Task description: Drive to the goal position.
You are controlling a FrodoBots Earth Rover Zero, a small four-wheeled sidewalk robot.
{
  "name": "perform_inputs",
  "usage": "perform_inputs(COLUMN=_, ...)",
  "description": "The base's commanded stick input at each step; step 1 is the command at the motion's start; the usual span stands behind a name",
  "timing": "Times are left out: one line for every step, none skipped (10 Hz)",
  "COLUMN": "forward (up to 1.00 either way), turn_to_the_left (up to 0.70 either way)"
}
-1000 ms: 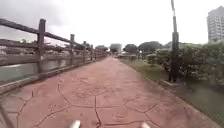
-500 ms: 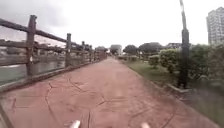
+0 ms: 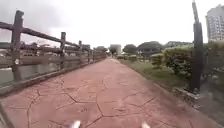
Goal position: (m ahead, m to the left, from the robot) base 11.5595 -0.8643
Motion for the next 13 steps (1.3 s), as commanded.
perform_inputs(forward=0.70, turn_to_the_left=0.01)
perform_inputs(forward=0.70, turn_to_the_left=0.00)
perform_inputs(forward=0.70, turn_to_the_left=0.00)
perform_inputs(forward=0.70, turn_to_the_left=0.00)
perform_inputs(forward=0.70, turn_to_the_left=0.00)
perform_inputs(forward=0.70, turn_to_the_left=0.00)
perform_inputs(forward=0.70, turn_to_the_left=0.01)
perform_inputs(forward=0.70, turn_to_the_left=0.01)
perform_inputs(forward=0.70, turn_to_the_left=0.10)
perform_inputs(forward=0.70, turn_to_the_left=0.29)
perform_inputs(forward=0.70, turn_to_the_left=0.26)
perform_inputs(forward=0.70, turn_to_the_left=0.09)
perform_inputs(forward=0.70, turn_to_the_left=0.00)
